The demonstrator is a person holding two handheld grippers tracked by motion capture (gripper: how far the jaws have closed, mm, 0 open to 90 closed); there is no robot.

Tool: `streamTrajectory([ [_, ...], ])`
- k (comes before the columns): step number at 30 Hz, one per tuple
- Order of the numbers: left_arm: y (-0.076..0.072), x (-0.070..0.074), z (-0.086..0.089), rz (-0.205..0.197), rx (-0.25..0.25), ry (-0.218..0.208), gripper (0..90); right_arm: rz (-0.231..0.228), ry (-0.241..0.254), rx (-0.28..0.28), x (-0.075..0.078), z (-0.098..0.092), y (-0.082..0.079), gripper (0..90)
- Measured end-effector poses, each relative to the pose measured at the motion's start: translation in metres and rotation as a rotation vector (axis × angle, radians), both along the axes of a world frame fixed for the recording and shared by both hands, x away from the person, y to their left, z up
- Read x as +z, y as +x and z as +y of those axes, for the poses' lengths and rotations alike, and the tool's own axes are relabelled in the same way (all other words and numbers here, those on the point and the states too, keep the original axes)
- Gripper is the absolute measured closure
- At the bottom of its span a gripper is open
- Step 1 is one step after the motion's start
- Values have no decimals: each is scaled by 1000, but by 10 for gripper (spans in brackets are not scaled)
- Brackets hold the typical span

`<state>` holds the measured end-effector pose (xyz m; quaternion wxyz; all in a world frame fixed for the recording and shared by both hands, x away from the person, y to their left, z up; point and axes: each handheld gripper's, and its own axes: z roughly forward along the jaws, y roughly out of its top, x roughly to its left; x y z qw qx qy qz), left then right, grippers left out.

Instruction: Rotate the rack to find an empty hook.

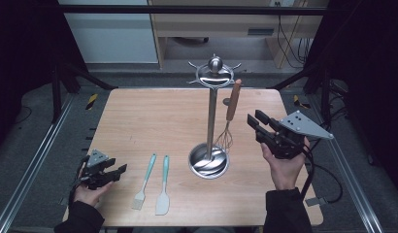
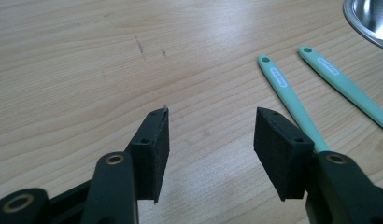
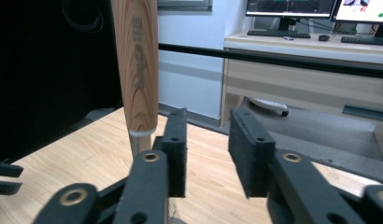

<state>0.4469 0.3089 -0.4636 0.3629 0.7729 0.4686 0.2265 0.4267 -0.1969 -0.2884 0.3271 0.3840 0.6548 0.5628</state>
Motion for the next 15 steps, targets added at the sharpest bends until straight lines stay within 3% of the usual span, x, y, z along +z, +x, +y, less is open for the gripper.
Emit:
streamTrajectory([
  [10, -1, 2, 0, 17, 9, -9, 438, -33, 36, 0, 15, 6, 2, 859],
  [15, 0, 1, -1, 26, 6, -5, 432, -49, 27, 8, 23, 11, 3, 900],
])
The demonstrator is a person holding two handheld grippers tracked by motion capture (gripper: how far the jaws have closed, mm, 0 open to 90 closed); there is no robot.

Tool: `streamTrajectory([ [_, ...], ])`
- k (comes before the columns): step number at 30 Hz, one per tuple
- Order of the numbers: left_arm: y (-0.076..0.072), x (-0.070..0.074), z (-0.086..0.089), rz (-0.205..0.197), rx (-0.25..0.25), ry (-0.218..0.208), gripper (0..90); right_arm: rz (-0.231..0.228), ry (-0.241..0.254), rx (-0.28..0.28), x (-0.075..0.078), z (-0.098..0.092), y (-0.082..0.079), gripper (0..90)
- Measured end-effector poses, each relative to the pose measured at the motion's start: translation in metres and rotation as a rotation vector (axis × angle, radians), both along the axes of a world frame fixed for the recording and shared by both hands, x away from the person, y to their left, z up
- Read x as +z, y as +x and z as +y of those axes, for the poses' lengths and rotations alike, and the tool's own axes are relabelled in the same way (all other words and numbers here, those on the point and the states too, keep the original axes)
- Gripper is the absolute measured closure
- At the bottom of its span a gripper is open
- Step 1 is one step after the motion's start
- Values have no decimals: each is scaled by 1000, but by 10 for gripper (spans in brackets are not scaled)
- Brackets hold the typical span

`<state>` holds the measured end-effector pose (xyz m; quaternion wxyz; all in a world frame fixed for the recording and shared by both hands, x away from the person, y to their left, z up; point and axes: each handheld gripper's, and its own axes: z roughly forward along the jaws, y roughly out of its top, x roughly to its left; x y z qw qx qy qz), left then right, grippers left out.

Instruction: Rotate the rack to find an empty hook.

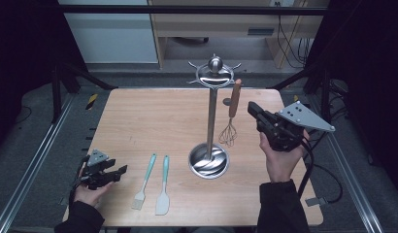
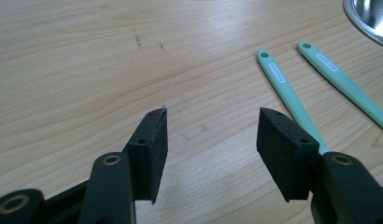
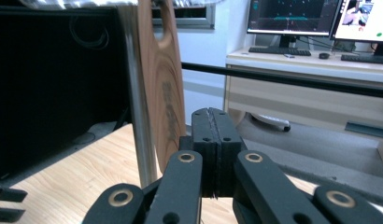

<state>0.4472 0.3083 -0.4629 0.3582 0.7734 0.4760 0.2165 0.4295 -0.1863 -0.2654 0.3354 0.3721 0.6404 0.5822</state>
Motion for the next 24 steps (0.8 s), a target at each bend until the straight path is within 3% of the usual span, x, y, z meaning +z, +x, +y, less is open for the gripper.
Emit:
streamTrajectory([
  [10, 0, 0, -1, 9, -10, -3, 427, -50, 12, 16, 24, 11, 4, 900],
  [24, 0, 0, -1, 16, -13, -5, 425, -67, 22, 17, 44, 14, 12, 900],
])
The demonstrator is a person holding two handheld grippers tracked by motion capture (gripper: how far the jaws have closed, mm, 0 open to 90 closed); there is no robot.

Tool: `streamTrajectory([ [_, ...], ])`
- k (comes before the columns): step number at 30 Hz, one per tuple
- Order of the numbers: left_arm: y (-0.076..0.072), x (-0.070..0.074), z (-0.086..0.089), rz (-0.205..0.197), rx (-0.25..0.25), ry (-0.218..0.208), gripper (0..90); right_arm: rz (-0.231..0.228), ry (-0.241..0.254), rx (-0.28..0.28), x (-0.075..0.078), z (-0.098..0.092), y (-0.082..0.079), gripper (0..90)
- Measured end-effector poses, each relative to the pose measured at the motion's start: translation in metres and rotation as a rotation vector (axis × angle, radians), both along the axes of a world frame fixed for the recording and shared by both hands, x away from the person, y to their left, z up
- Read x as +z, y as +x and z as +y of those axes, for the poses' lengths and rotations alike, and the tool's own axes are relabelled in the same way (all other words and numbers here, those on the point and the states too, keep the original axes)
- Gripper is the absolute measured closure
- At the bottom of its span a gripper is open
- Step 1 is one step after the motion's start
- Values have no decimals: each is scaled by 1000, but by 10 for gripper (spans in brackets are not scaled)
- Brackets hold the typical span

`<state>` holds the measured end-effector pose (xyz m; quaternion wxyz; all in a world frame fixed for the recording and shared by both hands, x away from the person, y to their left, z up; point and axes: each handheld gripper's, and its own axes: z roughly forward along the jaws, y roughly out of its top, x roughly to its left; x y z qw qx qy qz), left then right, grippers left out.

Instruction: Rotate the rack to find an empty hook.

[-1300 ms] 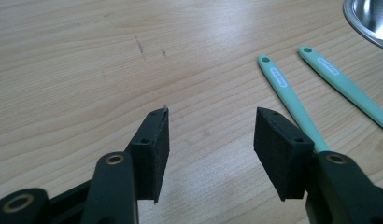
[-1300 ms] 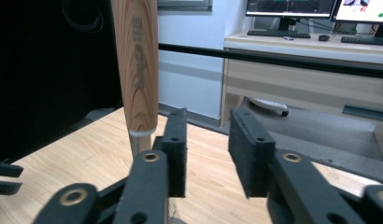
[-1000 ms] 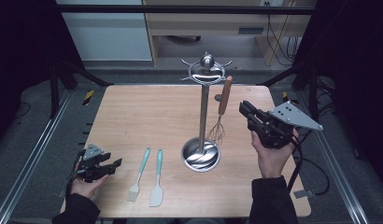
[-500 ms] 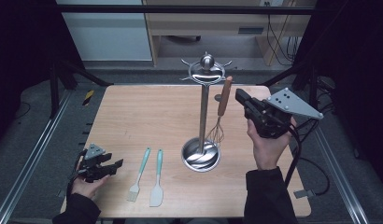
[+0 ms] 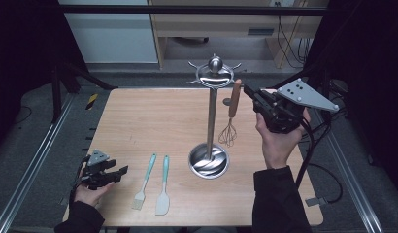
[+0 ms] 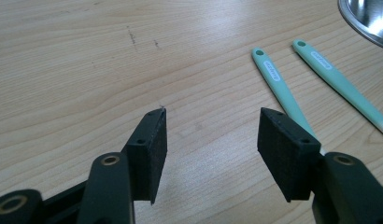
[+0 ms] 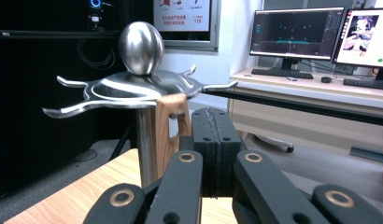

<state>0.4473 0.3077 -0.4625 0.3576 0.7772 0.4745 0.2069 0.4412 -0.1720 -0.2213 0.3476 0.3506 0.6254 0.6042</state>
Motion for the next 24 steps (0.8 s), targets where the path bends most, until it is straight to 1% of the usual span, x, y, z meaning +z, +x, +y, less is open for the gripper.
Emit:
streamTrajectory([
  [2, 0, 0, 0, 0, -1, 0, 424, -6, -6, 7, 2, 2, 0, 900],
  [4, 0, 0, 0, 2, -2, -1, 425, -9, -15, 3, 3, 3, -1, 900],
  [10, 0, 0, 0, 5, -2, -3, 425, -17, -20, 22, 3, 4, -3, 900],
  [17, 0, 0, 0, 8, -3, -5, 425, -24, -30, 55, 2, 12, -9, 900],
  [24, 0, 0, 0, 10, -4, -7, 425, -30, -36, 68, 2, 16, -13, 900],
])
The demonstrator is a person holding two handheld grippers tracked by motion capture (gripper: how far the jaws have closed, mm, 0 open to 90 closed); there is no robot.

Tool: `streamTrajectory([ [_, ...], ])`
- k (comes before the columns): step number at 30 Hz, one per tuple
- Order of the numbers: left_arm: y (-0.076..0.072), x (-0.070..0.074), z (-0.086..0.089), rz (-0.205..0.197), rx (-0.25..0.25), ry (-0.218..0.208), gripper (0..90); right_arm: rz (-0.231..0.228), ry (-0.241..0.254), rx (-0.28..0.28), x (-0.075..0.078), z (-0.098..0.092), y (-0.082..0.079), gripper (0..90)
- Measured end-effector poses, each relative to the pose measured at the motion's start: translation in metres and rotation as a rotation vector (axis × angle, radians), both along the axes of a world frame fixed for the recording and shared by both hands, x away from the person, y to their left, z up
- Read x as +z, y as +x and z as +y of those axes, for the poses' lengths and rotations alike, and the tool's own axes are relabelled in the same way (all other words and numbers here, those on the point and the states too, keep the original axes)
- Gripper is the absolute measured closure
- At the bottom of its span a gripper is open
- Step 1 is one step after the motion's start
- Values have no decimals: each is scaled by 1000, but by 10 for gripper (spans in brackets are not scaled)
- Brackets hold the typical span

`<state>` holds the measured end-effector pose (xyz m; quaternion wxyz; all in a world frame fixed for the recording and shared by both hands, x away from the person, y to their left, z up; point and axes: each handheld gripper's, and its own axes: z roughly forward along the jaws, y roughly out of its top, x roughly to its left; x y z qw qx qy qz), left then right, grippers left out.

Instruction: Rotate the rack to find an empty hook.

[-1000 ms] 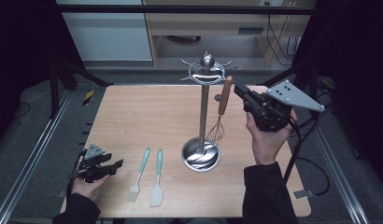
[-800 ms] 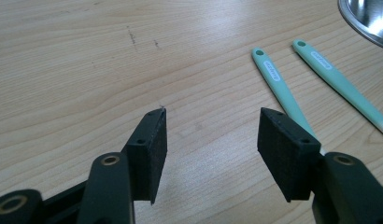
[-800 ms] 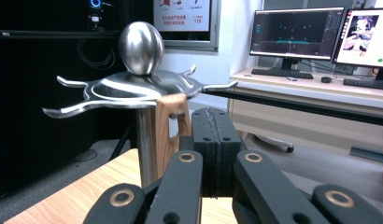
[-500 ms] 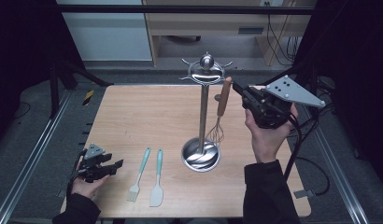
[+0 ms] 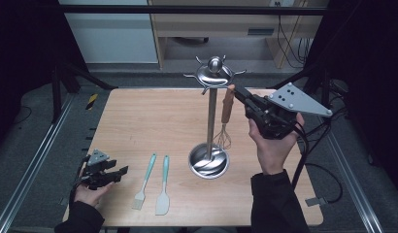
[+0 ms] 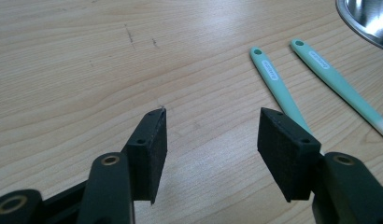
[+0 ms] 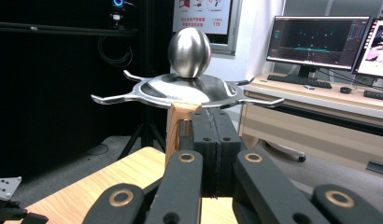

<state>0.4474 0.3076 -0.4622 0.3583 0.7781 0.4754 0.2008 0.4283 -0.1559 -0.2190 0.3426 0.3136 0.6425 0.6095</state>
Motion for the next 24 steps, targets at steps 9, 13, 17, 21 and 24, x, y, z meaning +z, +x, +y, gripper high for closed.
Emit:
streamTrajectory([
  [9, 0, 0, 0, 1, 0, -8, 425, 2, -1, 7, -2, 1, -3, 895],
  [13, -1, 1, 0, 3, -4, -13, 425, 23, -1, -27, -10, -5, -2, 826],
  [17, -1, 1, -1, 8, -9, -13, 425, 52, -16, -66, -27, -14, 0, 737],
  [21, -1, 1, -2, 11, -10, -16, 424, 97, -18, -98, -52, -26, -1, 664],
  [24, -1, 1, -3, 13, -12, -17, 422, 127, -22, -112, -69, -34, -2, 622],
])
